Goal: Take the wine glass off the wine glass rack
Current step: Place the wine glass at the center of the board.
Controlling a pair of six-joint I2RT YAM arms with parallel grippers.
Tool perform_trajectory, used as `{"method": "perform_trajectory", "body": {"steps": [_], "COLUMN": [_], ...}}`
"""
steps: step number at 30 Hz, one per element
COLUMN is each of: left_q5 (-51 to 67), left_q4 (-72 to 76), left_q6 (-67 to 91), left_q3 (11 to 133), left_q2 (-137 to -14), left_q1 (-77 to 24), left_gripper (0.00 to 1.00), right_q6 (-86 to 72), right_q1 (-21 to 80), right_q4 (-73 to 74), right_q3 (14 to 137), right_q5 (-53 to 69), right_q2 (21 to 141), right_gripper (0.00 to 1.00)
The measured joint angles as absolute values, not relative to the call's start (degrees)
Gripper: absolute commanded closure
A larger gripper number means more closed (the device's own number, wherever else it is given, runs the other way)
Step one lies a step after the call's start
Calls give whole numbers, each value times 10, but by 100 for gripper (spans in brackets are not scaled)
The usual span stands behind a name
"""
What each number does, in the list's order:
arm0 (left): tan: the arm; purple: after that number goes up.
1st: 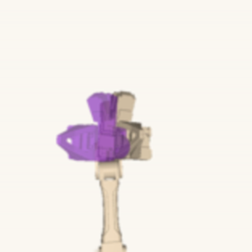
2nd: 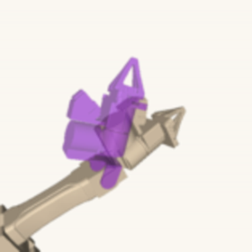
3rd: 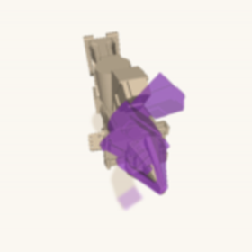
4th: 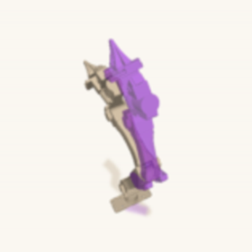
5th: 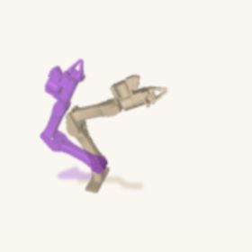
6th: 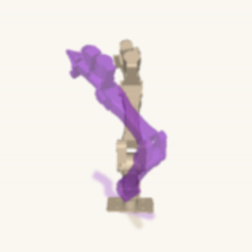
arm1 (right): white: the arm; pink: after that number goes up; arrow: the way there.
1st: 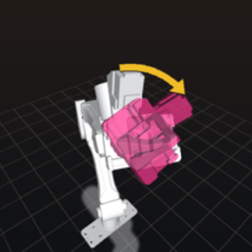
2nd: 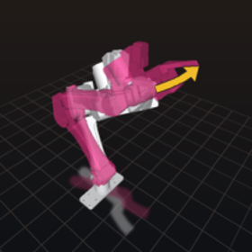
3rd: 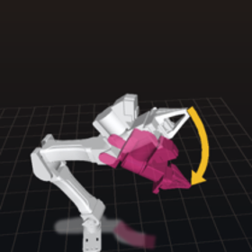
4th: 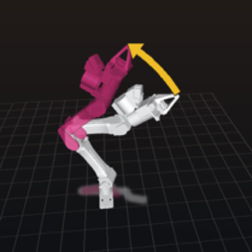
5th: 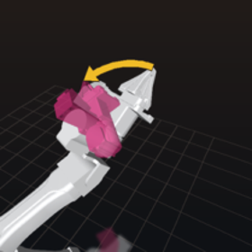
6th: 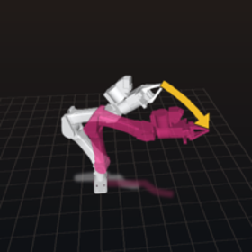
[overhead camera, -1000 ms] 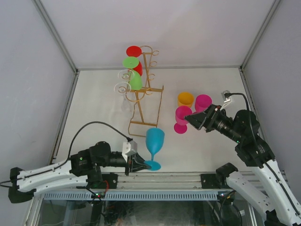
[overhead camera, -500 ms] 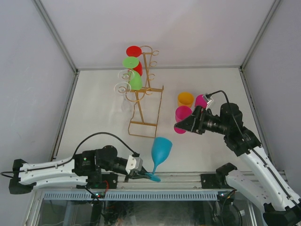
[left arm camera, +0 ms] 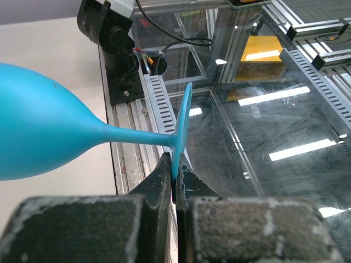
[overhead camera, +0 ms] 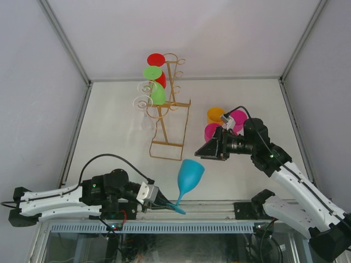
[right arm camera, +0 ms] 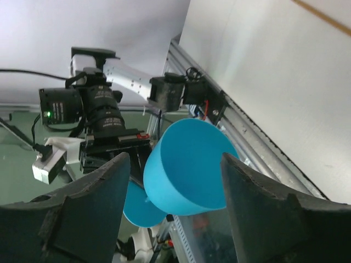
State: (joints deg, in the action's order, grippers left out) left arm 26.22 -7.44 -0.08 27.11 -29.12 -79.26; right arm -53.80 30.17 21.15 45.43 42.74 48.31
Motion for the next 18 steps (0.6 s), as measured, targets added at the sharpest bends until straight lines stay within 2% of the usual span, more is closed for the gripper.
{"method": "perform_trajectory", "body": {"steps": [7,18], "left_q5": [272,272], "left_q4": [-54,-55], "left_q6": [0,-1], "left_q3": [271,271], "left_q2": [-289,-288], "left_q1": [-793,-793], "left_gripper": [100,100], "right_q6": [-542,-542], "right_q1": [351,358], "right_q4": [173,147], "right_q3": [454,454], "right_q5": [475,535], "right_q2": [515,528], "right_gripper": [40,47]}}
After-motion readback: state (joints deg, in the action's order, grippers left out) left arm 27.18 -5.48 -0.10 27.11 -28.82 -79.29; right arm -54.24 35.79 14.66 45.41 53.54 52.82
